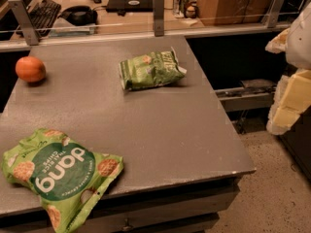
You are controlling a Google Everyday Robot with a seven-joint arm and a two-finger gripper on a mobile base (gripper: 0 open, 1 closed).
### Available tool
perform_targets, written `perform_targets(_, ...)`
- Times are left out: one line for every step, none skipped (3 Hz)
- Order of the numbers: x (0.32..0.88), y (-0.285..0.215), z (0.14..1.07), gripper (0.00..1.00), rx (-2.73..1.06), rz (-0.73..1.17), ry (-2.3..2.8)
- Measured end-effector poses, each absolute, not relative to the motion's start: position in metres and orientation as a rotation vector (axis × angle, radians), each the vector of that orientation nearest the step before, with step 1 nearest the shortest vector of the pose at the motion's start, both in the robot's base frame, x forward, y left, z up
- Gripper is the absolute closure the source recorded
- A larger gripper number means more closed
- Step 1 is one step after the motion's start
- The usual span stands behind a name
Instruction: Move orange near green rice chip bag
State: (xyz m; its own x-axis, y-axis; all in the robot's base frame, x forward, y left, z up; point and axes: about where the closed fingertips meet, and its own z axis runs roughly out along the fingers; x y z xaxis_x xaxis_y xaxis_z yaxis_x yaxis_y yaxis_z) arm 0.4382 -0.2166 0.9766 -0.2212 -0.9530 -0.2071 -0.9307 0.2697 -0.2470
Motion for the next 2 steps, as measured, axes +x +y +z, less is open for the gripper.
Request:
perform_targets(0.441,-0.212,0.977,0.00,-1.726,-0.088,2.215)
perform_targets(0.453,-0.197,0.977,0.00,-1.734,-0.045,2.158)
